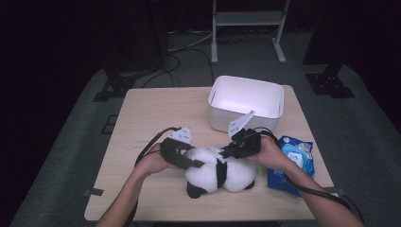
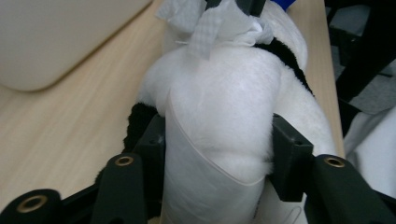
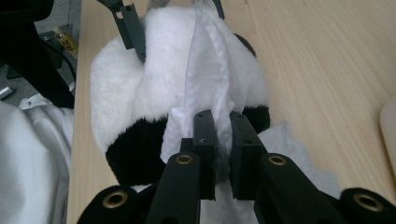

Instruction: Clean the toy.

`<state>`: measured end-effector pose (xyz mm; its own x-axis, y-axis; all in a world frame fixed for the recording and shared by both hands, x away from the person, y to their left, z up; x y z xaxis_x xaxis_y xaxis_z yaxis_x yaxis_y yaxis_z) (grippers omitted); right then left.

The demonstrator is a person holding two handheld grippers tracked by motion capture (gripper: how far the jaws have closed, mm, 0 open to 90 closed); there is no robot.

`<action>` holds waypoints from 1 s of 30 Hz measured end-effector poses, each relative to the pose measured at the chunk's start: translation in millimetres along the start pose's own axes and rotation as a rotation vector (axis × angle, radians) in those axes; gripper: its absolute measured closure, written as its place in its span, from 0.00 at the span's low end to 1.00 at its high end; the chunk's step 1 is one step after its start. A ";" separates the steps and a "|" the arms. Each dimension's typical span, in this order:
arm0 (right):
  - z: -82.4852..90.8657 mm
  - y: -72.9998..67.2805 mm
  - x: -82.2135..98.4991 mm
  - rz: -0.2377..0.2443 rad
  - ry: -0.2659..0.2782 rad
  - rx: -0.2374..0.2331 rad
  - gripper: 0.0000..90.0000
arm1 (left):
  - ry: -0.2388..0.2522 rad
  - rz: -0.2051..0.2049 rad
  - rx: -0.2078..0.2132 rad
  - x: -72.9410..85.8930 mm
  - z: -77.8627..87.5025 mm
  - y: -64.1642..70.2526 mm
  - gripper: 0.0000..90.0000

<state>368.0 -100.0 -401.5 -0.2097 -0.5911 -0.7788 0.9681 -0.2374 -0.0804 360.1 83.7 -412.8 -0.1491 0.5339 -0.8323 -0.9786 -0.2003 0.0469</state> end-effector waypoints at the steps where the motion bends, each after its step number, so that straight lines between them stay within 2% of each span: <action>1: 0.6 0.4 -1.3 0.002 -0.001 0.006 0.91 | 0.006 -0.014 0.003 -0.4 0.6 0.0 0.56; 4: 2.6 3.5 -5.3 0.008 0.006 0.013 0.91 | 0.017 -0.069 -0.008 -3.4 3.1 -2.7 0.57; 6: 5.0 6.5 -8.8 0.004 0.020 0.023 0.91 | 0.022 -0.112 -0.031 -7.5 6.0 -4.0 0.58; 10: 10.5 14.0 -18.1 -0.013 0.065 0.052 0.91 | -0.011 -0.209 -0.088 -15.7 12.6 -7.9 0.59; 12: 11.6 18.7 -20.7 -0.021 0.082 0.061 0.91 | -0.020 -0.222 -0.082 -15.6 13.7 -7.0 0.59; 14: 9.1 20.7 -19.6 -0.039 0.082 0.043 0.91 | -0.015 -0.222 -0.079 -13.6 13.7 -5.8 0.59; 17: -1.2 16.1 -12.0 -0.036 0.040 0.013 0.91 | 0.000 -0.165 -0.067 -10.5 15.2 -4.9 0.51; 18: -3.5 14.5 -10.0 -0.039 0.038 0.008 0.91 | 0.001 -0.135 -0.056 -10.2 15.8 -4.5 0.45; 19: -4.7 13.0 -9.0 -0.045 0.041 0.002 0.91 | 0.012 -0.109 -0.060 -11.6 16.6 -4.1 0.34; 20: -5.5 11.5 -8.3 -0.044 0.040 -0.001 0.91 | 0.014 -0.082 -0.061 -13.1 18.0 -4.3 0.28; 21: -6.0 10.3 -7.9 -0.039 0.037 -0.002 0.91 | 0.016 -0.051 -0.046 -14.9 18.9 -4.1 0.21; 23: -6.8 7.4 -8.1 -0.031 0.029 -0.014 0.91 | 0.039 -0.019 -0.046 -19.8 20.4 -4.5 0.17; 25: -7.0 4.0 -8.6 -0.016 0.020 -0.014 0.91 | 0.011 0.014 -0.045 -21.4 19.5 -6.8 0.08; 26: -7.0 2.4 -8.7 -0.008 0.015 -0.019 0.91 | 0.008 0.015 -0.050 -21.6 18.3 -8.1 0.08; 28: -6.9 -1.3 -8.5 0.004 0.009 -0.027 0.91 | -0.006 0.056 -0.040 -20.1 14.1 -9.0 0.01; 30: -6.8 -5.6 -7.9 0.017 0.003 -0.039 0.91 | -0.018 0.072 -0.006 -17.3 9.8 -8.0 0.01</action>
<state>365.2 -88.8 -399.1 -0.1928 -0.5923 -0.7823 0.9761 -0.1974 -0.0911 369.0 84.2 -393.3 -0.2216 0.5323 -0.8170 -0.9645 -0.2432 0.1032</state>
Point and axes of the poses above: each handheld gripper's, and its own axes: z roughly backward along the jaws, x roughly out of its underside, y roughly to its right, the point moved 5 cm from there along -z, roughly forward along the jaws, and after that the axes turned 9 degrees about y, right-handed, at the moved point
